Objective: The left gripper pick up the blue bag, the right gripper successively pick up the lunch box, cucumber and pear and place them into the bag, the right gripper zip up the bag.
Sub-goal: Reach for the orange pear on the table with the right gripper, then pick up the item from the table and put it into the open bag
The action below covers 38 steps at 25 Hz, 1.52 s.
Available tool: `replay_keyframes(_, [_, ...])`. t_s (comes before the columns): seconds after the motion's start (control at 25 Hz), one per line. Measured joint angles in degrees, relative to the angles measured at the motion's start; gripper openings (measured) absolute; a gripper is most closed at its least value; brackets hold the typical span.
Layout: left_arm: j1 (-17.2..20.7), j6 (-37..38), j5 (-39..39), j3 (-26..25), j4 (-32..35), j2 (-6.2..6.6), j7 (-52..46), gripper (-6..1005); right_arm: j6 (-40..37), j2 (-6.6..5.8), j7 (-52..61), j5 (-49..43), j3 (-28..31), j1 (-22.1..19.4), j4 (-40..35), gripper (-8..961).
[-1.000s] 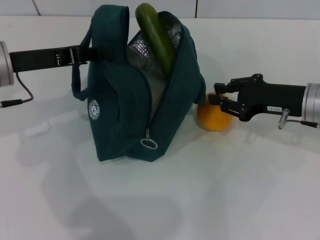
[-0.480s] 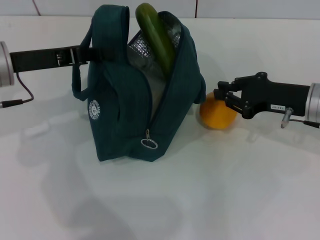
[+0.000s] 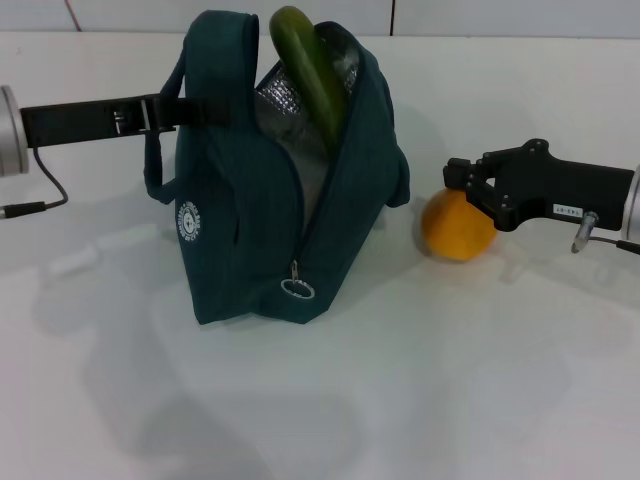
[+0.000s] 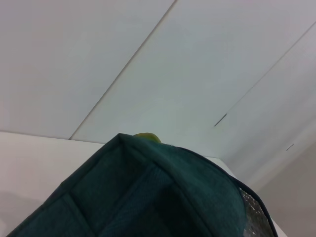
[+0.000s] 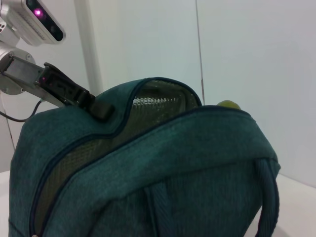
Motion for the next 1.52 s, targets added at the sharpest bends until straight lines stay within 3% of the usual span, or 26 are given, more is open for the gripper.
replay_keyframes(0.36, [0.3, 0.3, 0.0, 0.0, 0.0, -0.02, 0.0, 44, -2.1, -0.44, 0.2, 3.8, 0.5, -2.8, -3.8, 36])
replay_keyframes(0.6, [0.4, 0.3, 0.0, 0.0, 0.0, -0.12, 0.0, 44, -8.7, -0.48, 0.6, 7.2, 5.0, -4.2, -7.1, 43])
replay_keyframes(0.92, [-0.2, 0.4, -0.1, 0.4, 0.1, -0.2, -0.2, 44, -11.9, -0.27, 0.7, 12.2, 6.3, 2.8, -8.1, 51])
replay_keyframes(1.24, [-0.9, 0.5, -0.1, 0.5, 0.1, -0.43, -0.3, 44, -9.2, 0.18, 1.3, 12.2, 4.7, 11.8, -7.2, 60])
replay_keyframes(1.52, [-1.0, 0.5, -0.2, 0.6, 0.1, -0.53, -0.3, 44, -5.0, 0.41, 0.7, 13.4, 0.3, 15.4, -4.3, 67])
